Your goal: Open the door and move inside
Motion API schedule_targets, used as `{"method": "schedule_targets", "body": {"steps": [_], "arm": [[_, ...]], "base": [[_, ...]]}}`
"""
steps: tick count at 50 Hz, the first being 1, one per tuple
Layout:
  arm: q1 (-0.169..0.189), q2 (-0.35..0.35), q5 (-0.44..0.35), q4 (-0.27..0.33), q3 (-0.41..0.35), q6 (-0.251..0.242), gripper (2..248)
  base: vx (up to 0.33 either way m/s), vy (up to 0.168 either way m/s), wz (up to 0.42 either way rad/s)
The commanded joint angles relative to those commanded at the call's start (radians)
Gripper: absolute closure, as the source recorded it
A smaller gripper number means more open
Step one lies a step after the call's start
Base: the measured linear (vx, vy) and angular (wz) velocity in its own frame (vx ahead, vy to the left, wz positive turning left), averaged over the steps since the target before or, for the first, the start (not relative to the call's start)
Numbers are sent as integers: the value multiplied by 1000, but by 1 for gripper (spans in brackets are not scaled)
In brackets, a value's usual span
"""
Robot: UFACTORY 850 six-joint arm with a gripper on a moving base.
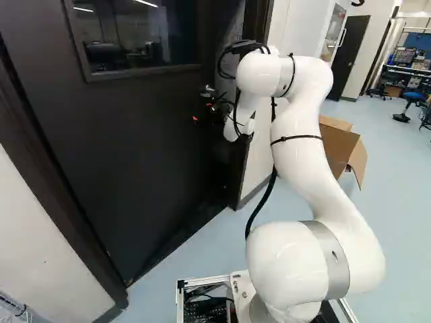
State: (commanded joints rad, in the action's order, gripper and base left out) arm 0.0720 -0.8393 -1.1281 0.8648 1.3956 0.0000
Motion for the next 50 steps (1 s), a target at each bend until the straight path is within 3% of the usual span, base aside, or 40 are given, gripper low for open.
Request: {"method": "schedule_targets", "body": {"steps": [12, 22, 50], "arm": [[-24, -56, 0, 0, 85, 0, 3], [-33, -67, 0, 0, 101, 0, 3], [-39, 46, 0, -7, -69, 0, 3]], "base": [[0, 0, 0], [0, 0, 0], [0, 0, 0]]}}
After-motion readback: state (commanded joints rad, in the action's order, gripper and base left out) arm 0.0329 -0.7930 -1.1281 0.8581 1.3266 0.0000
